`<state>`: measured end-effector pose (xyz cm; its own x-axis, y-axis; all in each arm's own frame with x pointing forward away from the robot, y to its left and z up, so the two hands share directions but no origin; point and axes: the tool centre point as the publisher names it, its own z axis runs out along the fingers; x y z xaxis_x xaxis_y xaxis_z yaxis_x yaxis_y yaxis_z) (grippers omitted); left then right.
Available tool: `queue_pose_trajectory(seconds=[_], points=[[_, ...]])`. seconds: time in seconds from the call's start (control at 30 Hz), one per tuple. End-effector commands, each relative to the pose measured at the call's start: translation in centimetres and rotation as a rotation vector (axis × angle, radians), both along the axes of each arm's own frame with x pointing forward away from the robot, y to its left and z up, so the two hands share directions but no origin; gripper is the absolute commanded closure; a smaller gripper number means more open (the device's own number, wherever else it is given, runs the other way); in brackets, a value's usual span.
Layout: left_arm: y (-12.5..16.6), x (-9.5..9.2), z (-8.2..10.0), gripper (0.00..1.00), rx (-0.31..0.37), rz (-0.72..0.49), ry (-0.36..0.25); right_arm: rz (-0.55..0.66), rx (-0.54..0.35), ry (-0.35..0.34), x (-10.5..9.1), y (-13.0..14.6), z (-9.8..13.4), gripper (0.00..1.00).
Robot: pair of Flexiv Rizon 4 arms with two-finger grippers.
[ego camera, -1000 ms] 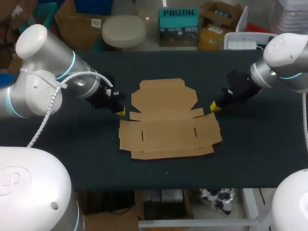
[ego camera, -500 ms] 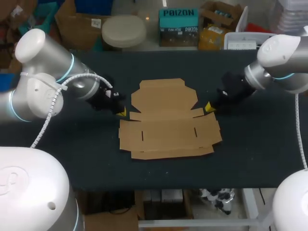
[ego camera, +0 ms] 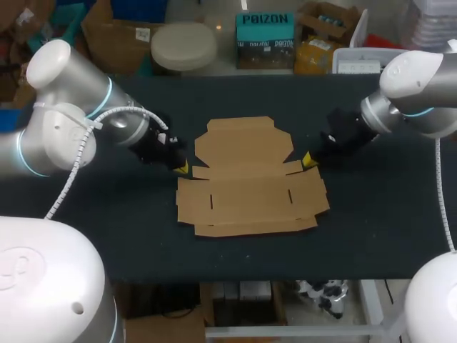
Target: Assemble the packaging by folding the flat box into shape, placing the metal phone stand inside, and closing the box properly
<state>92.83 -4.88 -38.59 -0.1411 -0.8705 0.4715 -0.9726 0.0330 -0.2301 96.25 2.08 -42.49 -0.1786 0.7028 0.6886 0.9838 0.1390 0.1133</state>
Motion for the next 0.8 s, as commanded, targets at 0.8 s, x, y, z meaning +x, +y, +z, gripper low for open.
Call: queue_pose_trajectory(seconds=[0.8], points=[[-0.6, 1.6, -2.4, 1.0, -0.092, -0.02, 0.036, -0.01, 0.011, 0.008, -0.7, 1.0, -0.4, 1.0]])
